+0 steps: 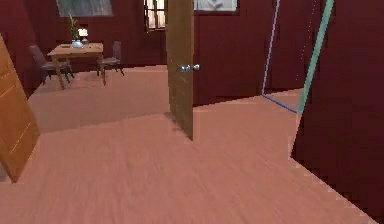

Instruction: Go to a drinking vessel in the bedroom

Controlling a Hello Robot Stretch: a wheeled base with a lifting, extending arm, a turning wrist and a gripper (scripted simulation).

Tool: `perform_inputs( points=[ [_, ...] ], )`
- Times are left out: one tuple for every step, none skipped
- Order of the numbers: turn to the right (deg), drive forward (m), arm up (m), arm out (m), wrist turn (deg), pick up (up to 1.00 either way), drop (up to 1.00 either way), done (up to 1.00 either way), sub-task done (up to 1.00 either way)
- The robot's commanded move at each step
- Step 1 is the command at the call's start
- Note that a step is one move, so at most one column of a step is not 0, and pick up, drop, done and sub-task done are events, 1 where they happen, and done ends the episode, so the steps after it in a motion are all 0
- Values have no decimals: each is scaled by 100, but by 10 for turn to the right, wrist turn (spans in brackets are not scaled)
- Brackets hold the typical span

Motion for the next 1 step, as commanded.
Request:
perform_inputs(
  points=[
    [180, 0, 0, 0, 0, 0, 0, 0, 0]
  ],
)
